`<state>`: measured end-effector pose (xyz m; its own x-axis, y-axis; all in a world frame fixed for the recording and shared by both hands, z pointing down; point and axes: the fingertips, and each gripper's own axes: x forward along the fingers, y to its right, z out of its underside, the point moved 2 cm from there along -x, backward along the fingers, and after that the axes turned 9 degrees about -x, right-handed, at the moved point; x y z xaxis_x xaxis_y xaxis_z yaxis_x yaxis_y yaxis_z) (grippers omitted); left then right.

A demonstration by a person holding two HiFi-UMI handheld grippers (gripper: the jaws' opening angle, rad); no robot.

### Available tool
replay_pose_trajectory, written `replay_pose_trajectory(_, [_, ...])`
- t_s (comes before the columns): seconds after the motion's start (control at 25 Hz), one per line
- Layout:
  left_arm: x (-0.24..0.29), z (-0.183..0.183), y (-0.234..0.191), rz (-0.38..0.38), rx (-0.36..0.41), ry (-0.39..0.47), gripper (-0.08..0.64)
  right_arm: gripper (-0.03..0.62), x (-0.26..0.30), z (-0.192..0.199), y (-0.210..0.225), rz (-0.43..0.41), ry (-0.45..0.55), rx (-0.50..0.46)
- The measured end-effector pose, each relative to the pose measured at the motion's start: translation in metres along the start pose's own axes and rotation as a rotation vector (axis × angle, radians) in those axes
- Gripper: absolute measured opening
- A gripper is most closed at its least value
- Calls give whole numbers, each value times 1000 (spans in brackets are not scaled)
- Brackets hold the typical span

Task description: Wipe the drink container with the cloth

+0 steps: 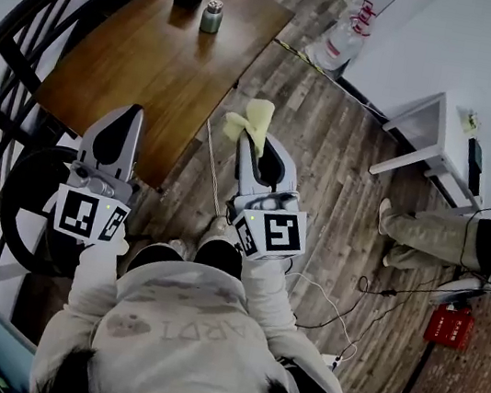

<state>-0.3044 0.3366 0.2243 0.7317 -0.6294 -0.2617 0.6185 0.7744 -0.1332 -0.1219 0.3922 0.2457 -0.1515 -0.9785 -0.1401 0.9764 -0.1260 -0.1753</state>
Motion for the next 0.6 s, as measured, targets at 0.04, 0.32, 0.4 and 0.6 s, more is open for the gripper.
replay_pose_trajectory(0.04, [3, 2, -4, 1, -3, -3, 5, 66, 5, 2, 1, 3, -1, 1])
replay_pose_trajectory(0.32, [35, 5, -18, -5, -4, -4, 5, 66, 36, 9, 22, -2, -3, 5])
replay_pose_trajectory(0.4, [46, 7, -23, -6, -6, -3, 5, 66, 46, 12, 30, -5, -1, 7])
replay_pose_trajectory(0.6, [80, 17, -34, -19, -12, -2, 5, 66, 75, 22, 52, -26, 0, 9])
